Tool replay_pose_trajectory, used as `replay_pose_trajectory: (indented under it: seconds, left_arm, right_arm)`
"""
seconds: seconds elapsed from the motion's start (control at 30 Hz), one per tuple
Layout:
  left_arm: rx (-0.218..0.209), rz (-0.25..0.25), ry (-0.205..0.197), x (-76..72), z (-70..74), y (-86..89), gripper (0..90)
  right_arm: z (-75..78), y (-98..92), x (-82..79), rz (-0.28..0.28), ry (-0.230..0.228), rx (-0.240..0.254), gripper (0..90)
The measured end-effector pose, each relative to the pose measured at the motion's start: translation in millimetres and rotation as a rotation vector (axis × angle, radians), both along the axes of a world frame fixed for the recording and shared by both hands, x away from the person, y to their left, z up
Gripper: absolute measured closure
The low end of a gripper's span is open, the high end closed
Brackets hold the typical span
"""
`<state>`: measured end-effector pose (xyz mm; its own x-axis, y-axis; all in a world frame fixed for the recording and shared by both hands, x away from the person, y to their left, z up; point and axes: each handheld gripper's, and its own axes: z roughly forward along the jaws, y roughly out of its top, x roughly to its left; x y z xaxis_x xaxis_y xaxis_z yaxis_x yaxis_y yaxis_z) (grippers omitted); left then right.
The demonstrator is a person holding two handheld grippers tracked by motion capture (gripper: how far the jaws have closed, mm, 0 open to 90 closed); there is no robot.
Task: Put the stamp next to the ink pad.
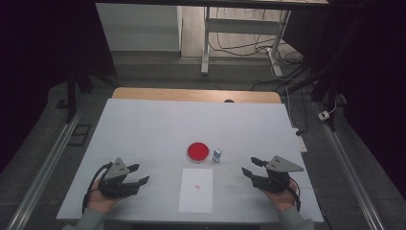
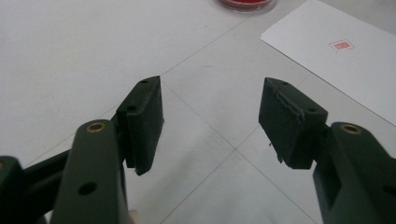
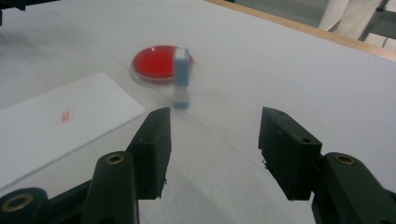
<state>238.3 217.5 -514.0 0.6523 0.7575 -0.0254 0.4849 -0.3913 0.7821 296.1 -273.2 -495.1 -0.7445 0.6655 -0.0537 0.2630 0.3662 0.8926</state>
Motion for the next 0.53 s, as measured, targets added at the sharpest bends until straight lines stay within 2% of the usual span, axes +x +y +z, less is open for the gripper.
replay_pose_trajectory:
  seconds: [0.27, 0.53]
  left_arm:
    - [-0.006, -0.004, 0.005, 0.6, 0.2, -2.0, 39.2]
    - [-0.002, -0.005, 0.005, 0.9, 0.0, -2.5, 39.2]
  right_arm:
    - [-3.2, -30.8, -11.8, -0.039, -0.003, -0.002, 44.1]
    - [-4.1, -32.5, -12.3, -0.028, 0.000, -0.002, 44.2]
